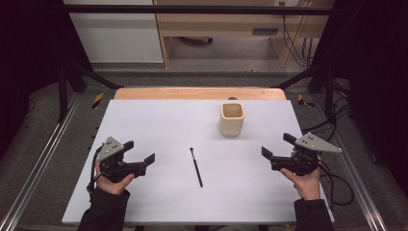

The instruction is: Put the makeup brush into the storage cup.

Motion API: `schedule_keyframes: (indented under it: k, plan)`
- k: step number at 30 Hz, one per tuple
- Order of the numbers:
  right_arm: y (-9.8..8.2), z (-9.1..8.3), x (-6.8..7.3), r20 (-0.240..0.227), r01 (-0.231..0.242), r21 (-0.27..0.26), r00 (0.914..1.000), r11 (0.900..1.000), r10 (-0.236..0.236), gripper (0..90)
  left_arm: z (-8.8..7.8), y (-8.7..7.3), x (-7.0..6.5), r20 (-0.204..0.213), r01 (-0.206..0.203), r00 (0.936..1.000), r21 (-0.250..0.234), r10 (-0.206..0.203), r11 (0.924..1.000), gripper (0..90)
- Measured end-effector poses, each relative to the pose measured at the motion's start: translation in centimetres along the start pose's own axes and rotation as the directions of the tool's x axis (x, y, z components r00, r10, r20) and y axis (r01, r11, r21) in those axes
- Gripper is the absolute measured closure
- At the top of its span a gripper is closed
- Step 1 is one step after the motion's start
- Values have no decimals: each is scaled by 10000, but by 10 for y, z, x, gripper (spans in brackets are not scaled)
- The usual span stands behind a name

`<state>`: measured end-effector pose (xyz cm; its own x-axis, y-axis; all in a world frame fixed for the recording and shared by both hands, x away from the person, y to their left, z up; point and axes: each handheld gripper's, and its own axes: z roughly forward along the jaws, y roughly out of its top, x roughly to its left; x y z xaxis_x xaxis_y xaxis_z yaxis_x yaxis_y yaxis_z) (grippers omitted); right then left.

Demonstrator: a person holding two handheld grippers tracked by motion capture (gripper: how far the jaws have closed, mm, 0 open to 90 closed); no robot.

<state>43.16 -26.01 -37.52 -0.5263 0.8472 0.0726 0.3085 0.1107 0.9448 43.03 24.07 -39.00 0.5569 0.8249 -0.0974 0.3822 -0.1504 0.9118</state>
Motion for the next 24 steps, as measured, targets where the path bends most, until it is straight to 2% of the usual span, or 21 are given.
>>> schedule_keyframes:
  k: [8, 10, 16, 24]
  plan:
    - [-1, 0, 1, -23, -28, 14, 10000, 10000, 28, 53, 10, 0, -12, 51, -21, 10000, 140, 20, 9999, 74]
    - [-2, 1, 2, -50, -34, 81, 10000, 10000, 35, 53, 16, 2, -17, 141, -127, 9998, 312, 123, 9994, 74]
    - [-3, 4, 4, -93, 65, 161, 9999, 9998, -63, 52, 25, 6, -25, 259, -270, 9993, 382, 260, 9989, 74]
    - [-4, 5, 5, -144, 93, 218, 9999, 9997, -90, 51, 48, 10, -42, 442, -317, 9986, 657, 288, 9973, 79]
